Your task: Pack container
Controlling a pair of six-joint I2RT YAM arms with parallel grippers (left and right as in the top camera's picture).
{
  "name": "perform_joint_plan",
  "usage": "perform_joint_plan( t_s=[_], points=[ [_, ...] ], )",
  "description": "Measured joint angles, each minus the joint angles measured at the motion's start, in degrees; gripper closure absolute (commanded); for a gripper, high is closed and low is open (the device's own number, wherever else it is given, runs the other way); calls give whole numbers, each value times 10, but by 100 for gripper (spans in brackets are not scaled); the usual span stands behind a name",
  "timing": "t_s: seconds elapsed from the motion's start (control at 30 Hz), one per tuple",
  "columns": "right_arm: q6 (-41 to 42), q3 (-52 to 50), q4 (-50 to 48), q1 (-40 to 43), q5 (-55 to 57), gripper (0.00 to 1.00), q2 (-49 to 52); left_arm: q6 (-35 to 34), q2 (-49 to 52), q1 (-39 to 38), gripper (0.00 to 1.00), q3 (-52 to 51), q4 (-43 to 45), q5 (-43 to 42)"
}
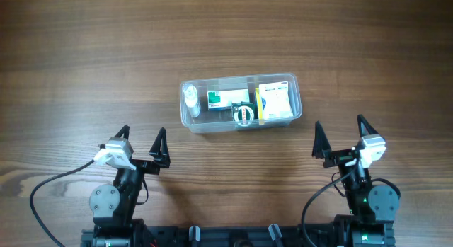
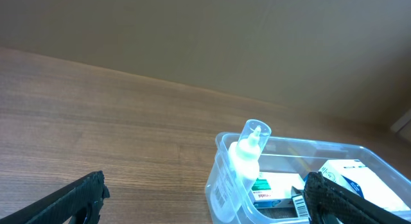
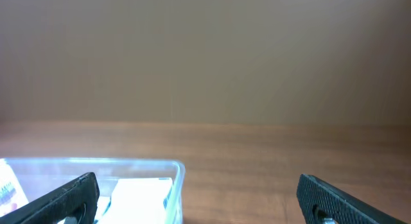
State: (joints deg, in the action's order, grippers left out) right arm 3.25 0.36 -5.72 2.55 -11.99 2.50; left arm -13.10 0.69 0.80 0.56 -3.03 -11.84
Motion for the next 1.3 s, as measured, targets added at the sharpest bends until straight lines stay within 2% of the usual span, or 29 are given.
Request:
perform_joint_plan(
  t_s=[0.13,1.3],
  points=[
    [-28,0,51,0,0,0,0,0,0,0,0,0,0,0],
    [-47,0,51,0,0,0,-1,0,0,0,0,0,0,0]
  ],
)
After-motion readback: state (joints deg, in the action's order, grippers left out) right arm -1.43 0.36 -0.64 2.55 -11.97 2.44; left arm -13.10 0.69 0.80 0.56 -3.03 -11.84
